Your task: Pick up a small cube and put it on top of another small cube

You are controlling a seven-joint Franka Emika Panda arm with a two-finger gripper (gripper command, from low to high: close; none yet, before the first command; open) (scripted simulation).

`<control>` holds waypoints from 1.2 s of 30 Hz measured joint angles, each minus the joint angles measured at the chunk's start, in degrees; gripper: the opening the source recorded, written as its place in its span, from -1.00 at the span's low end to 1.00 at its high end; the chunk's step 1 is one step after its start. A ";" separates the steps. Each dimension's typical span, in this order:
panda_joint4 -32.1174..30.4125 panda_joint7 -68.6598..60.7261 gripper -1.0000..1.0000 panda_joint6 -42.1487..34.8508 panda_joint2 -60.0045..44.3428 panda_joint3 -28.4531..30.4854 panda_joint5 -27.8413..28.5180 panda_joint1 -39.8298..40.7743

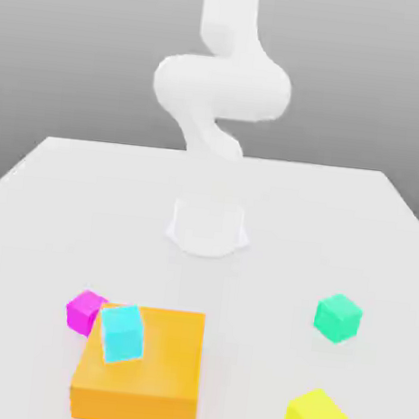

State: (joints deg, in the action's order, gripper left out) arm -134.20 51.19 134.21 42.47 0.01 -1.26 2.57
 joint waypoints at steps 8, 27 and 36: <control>-7.79 18.03 0.00 7.75 -10.96 -0.66 -3.30 8.00; -25.99 65.55 0.00 26.07 -36.28 -2.84 -3.19 25.54; -28.96 81.70 0.00 37.75 -51.14 -0.76 2.80 29.26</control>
State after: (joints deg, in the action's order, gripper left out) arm -163.16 132.89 171.96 -8.67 -0.74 1.54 31.83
